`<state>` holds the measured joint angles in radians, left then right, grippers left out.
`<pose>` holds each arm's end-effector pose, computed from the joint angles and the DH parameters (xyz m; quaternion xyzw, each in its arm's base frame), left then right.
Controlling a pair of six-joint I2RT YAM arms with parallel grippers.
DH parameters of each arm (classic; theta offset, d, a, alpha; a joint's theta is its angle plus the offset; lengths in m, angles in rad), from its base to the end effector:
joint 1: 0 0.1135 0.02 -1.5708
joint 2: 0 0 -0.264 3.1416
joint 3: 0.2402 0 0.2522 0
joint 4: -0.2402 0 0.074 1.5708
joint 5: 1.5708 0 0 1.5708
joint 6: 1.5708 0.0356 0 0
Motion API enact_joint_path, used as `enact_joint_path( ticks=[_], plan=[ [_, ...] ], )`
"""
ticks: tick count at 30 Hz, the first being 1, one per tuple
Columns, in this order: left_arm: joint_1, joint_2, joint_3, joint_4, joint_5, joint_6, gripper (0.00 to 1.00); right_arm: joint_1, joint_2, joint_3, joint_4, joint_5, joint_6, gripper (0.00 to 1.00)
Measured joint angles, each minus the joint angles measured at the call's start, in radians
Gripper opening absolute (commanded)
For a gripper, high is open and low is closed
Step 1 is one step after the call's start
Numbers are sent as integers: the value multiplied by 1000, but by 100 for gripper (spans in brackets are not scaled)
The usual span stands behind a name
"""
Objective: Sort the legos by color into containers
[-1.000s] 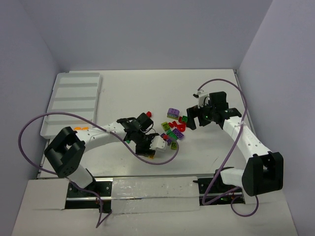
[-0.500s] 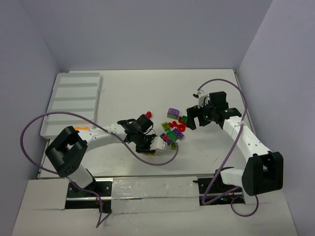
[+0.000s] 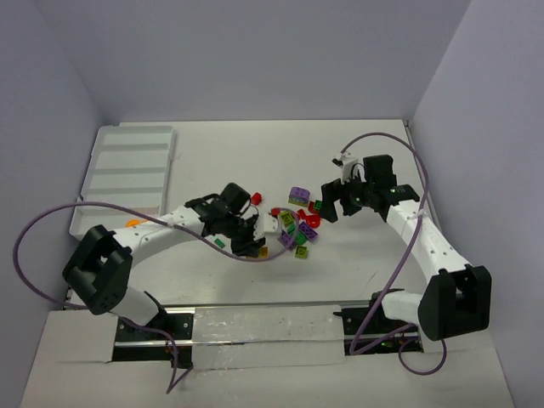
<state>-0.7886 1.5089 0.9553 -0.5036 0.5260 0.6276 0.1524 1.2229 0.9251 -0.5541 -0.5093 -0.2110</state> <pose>0.1953 -0.2219 0.2080 0.6576 0.6665 -0.2704 0.2242 0.2454 0.0553 0.2681 -0.2508 0.8750 0.2257 0.3472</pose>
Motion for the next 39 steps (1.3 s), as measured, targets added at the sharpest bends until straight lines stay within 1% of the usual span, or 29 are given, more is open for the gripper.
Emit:
enact_joint_path(
  ticks=[4,7,9,12,15,21,29,32,39],
  plan=[
    [148,-75,62,31,127,-163,0,4,-28,26,-4,-110,-23,95],
    [229,-119,92,79,233,-294,0,18,-36,57,-15,-219,-41,94],
    [251,-142,93,110,300,-370,0,42,-35,84,-25,-294,-45,94],
    [255,-154,93,149,396,-469,0,98,-32,123,-37,-400,-45,95],
    [254,-154,91,177,462,-535,0,171,-17,159,-43,-457,-42,95],
    [254,-154,90,191,524,-586,0,302,27,189,-52,-493,-32,95],
    [254,-154,90,207,549,-602,0,360,104,249,-82,-506,-35,94],
    [254,-154,90,212,553,-608,0,381,111,258,-88,-505,-36,92],
    [254,-154,90,224,564,-617,0,409,161,285,-91,-501,-34,82]
  ],
)
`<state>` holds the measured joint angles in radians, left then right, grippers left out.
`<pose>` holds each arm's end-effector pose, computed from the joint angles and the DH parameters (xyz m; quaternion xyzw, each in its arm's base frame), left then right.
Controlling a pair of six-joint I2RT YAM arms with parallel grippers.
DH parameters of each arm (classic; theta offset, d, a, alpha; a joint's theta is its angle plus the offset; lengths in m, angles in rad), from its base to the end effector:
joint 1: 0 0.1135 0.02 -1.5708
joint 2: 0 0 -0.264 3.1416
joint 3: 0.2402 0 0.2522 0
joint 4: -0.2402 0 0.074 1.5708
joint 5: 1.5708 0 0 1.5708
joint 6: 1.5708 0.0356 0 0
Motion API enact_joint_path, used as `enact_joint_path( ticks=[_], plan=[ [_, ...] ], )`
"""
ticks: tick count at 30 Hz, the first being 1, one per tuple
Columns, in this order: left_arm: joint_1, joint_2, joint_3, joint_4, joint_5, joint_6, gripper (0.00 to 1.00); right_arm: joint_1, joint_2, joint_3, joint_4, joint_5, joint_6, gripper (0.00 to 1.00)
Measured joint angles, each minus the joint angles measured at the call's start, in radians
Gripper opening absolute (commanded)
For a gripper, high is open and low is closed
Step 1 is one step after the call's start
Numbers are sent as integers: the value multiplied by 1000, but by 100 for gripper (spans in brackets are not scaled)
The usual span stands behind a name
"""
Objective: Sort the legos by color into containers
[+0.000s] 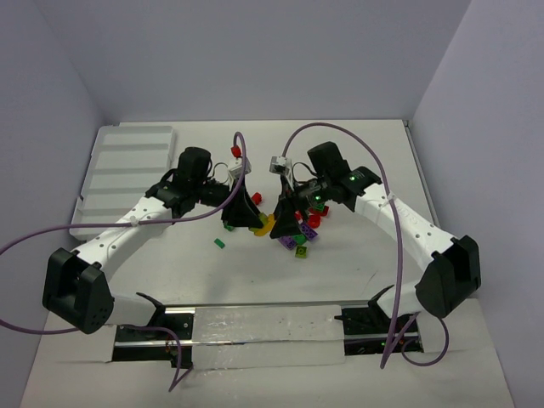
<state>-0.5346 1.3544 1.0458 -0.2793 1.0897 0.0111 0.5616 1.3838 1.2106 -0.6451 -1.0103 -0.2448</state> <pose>0.2336 -0.1750 0.3039 0.4387 0.6602 -0.5458 0.2716 0.2261 0.1779 0.3219 -0.4829 0.6789 0.4952 0.2465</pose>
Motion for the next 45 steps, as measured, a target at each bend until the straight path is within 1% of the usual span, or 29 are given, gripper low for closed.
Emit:
enact_joint_path(
  ticks=[3,7,11,13,16,18,22,23,24,26,30,33,37,39,42,44,45],
  plan=[
    [0,0,-1,3,8,-7,0,2,20,3,0,2,3,80],
    [0,0,-7,11,20,-27,0,2,31,15,0,5,7,71],
    [0,0,-8,20,28,-38,0,6,38,37,3,3,12,60],
    [0,0,-13,31,33,-45,0,10,41,41,4,4,12,57],
    [0,0,-26,44,37,-55,0,22,44,41,3,4,11,50],
    [0,0,-29,45,45,-58,0,30,48,41,2,9,4,39],
    [1,0,-33,44,51,-56,0,33,69,57,-19,8,-13,22],
    [3,0,-35,44,51,-55,0,34,74,62,-23,7,-16,16],
    [5,0,-35,44,51,-55,0,34,78,65,-27,7,-19,6],
    [16,-2,-40,45,53,-56,0,34,81,67,-30,7,-26,1],
    [61,-15,-44,41,72,-54,0,42,90,79,-20,13,-41,0],
    [175,-39,-43,9,69,-27,0,44,90,80,-44,27,-49,0],
    [386,-56,-8,-92,76,60,0,45,90,77,-58,52,-60,0],
    [498,-55,33,-167,63,140,0,45,90,77,-60,69,-61,0],
    [653,-49,79,-238,8,227,0,45,90,77,-59,101,-59,0],
    [734,-35,86,-240,-73,259,1,45,90,77,-57,132,-50,0],
    [764,-23,86,-239,-144,272,2,45,91,77,-55,149,-43,0]
  ],
)
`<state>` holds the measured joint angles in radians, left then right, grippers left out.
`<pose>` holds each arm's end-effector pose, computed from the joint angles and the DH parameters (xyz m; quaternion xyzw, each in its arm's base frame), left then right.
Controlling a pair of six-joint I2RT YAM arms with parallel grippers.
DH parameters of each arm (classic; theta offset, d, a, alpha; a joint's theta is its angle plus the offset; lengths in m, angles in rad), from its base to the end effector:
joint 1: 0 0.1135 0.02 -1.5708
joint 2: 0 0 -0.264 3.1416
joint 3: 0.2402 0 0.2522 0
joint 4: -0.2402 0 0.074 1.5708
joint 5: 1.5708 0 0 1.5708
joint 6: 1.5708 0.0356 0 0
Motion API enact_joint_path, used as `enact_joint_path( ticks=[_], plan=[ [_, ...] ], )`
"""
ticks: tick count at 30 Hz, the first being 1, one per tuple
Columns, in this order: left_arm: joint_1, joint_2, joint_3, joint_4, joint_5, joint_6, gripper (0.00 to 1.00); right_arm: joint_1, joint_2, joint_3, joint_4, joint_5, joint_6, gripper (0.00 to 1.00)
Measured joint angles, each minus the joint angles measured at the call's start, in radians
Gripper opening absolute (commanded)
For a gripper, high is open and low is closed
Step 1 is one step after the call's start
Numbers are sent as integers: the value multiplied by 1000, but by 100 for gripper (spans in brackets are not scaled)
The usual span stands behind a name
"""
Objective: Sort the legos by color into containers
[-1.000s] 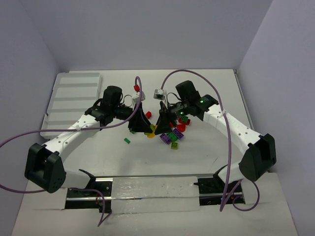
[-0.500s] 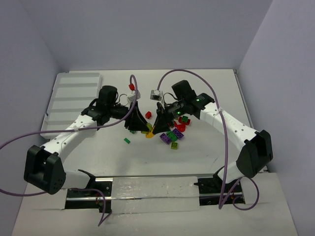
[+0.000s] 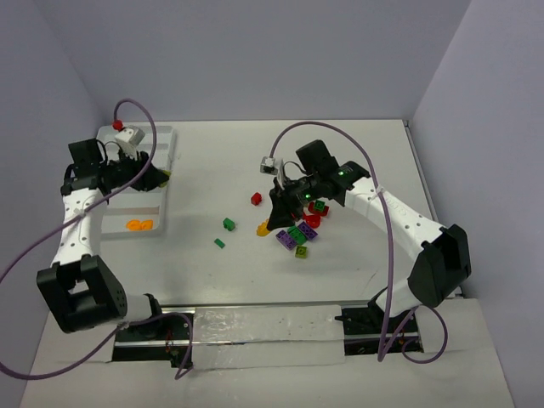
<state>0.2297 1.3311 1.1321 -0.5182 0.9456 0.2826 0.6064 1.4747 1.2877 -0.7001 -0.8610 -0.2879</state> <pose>0.2800 0.0358 0.3180 0.2099 0.8052 -0.3076 0.4615 0.2376 0.1977 0.3143 -0.4963 0.7115 0.4365 0.2384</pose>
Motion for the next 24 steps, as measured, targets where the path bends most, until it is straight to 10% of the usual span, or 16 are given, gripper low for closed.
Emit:
enact_joint_path(
  ticks=[10,24],
  plan=[
    [45,180,-59,122,-558,70,15,0,45,8,9,123,42,0],
    [45,404,-71,251,-755,94,56,0,51,14,12,169,63,0]
  ],
)
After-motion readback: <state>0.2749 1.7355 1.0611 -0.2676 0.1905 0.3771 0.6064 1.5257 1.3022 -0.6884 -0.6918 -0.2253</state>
